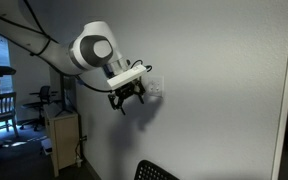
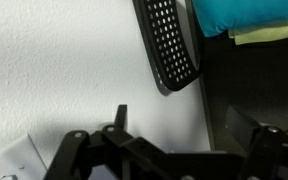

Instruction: Turn the right light switch on

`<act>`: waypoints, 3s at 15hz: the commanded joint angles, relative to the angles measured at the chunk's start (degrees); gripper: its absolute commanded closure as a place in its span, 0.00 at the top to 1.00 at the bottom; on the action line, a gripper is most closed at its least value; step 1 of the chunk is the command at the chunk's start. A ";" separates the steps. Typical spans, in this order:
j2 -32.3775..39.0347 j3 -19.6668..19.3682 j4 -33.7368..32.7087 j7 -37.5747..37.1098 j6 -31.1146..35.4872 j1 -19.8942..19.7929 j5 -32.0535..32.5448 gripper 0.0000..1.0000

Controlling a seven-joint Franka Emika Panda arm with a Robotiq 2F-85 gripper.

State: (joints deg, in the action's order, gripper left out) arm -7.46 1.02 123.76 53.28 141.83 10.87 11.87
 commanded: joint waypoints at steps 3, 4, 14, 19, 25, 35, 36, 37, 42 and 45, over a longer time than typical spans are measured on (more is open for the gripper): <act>11.17 1.62 -11.61 10.21 0.10 -1.81 0.78 1.00; 12.46 1.82 -13.43 11.80 0.03 -2.03 0.36 1.00; 14.28 3.36 -16.00 13.37 2.60 -2.82 2.34 1.00; 16.15 3.51 -18.65 16.82 3.76 -2.79 6.20 1.00; 21.35 3.57 -24.55 21.78 3.54 -3.11 7.07 1.00; 23.50 2.38 -30.70 18.03 3.30 -1.58 15.88 1.00; 23.44 2.31 -30.69 17.20 3.26 -1.46 16.67 1.00; 23.13 2.31 -30.57 16.38 3.10 -1.29 17.47 1.00; 21.36 2.33 -30.86 12.71 1.62 -0.57 21.61 1.00; 20.69 2.73 -31.23 12.01 0.82 -0.76 22.61 1.00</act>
State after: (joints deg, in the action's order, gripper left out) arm 13.74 3.42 94.84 66.02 142.46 10.69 32.13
